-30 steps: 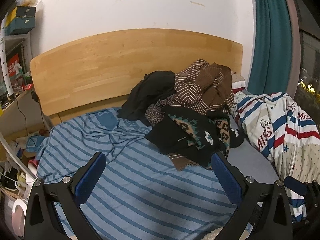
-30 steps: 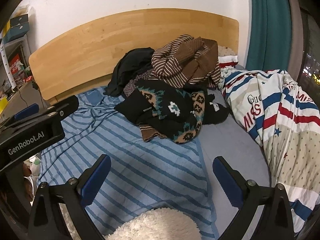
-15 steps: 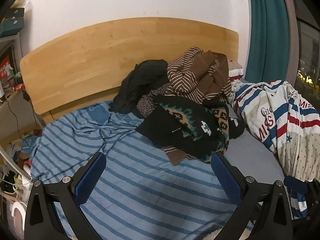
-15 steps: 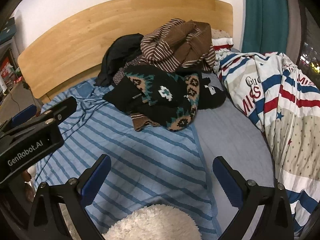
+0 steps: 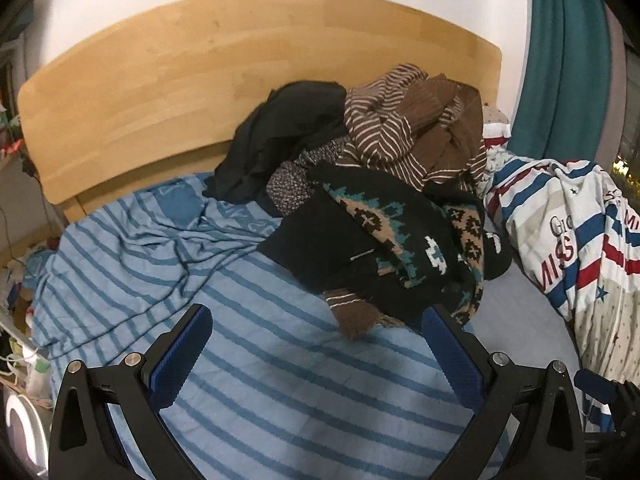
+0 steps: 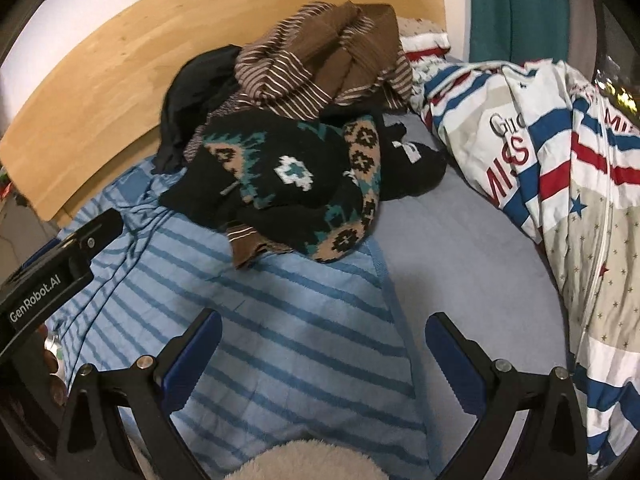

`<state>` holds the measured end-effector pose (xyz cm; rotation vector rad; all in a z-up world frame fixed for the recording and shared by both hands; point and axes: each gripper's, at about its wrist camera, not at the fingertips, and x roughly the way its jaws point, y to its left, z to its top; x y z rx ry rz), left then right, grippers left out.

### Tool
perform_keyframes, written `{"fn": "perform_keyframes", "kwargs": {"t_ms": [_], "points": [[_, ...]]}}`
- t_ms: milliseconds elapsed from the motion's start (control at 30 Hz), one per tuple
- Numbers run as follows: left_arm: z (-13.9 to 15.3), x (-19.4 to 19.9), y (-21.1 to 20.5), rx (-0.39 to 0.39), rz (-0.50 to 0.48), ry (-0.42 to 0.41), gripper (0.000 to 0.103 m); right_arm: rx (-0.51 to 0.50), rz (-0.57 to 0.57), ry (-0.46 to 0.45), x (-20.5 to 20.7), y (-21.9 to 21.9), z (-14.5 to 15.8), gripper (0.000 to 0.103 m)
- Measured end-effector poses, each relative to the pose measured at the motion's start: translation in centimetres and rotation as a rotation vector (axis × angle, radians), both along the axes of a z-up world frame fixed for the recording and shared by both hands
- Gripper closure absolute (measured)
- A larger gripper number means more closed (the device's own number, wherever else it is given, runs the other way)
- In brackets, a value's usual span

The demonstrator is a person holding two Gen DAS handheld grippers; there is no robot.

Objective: Fold clothes
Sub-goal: 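Grasp the black patterned sweater with the left gripper while the right gripper grasps it too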

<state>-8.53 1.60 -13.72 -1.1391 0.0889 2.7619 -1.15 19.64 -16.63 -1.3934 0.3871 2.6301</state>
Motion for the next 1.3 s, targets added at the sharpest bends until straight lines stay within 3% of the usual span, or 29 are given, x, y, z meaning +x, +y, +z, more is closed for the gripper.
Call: {"fn": "perform_keyframes", "kwargs": {"t_ms": [400, 533, 667, 733, 900, 1067, 1133, 1200, 1300], "points": [[-4.0, -9.6, 5.7, 0.052, -0.093, -0.027, 0.0, 0.067, -0.066, -0.052, -6.6, 4.1, -3.8, 0.0], [-6.5, -13.4, 8.4, 0.008, -0.101, -0.055, 0.0, 0.124, -0.053, -0.062, -9.9, 4.7, -4.9, 0.0], [-10.0, -16.8, 9.4, -0.009, -0.072, -0.152, 0.003, 0.13, -0.012, -0.05, -14.3, 4.4, -6.7, 0.0], [-11.5, -18.1, 9.4, 0.012, -0.035, -0.201, 0.012, 0.113, 0.015, -0.081, -16.8, 4.5, -8.5, 0.0], [-13.7, -19.7, 9.1, 0.041, -0.022, -0.312, 0.017, 0.114, 0.027, -0.169, -21.2, 4.3, -12.2, 0.0], [-15.1, -20.0, 8.6, 0.028, -0.087, -0.357, 0.017, -0.054, 0.001, -0.258, -22.1, 4.3, -16.9, 0.0], [-15.4, -20.1, 8.4, 0.022, -0.093, -0.369, 0.011, -0.129, -0.026, -0.257, -21.7, 5.0, -18.0, 0.0], [-16.0, -20.6, 8.3, 0.004, -0.064, -0.404, 0.0, -0.121, 0.0, -0.263, -21.7, 5.0, -18.1, 0.0], [-16.5, -21.0, 8.0, 0.045, -0.048, -0.435, 0.0, -0.116, 0.025, -0.315, -22.5, 4.8, -18.3, 0.0]]}}
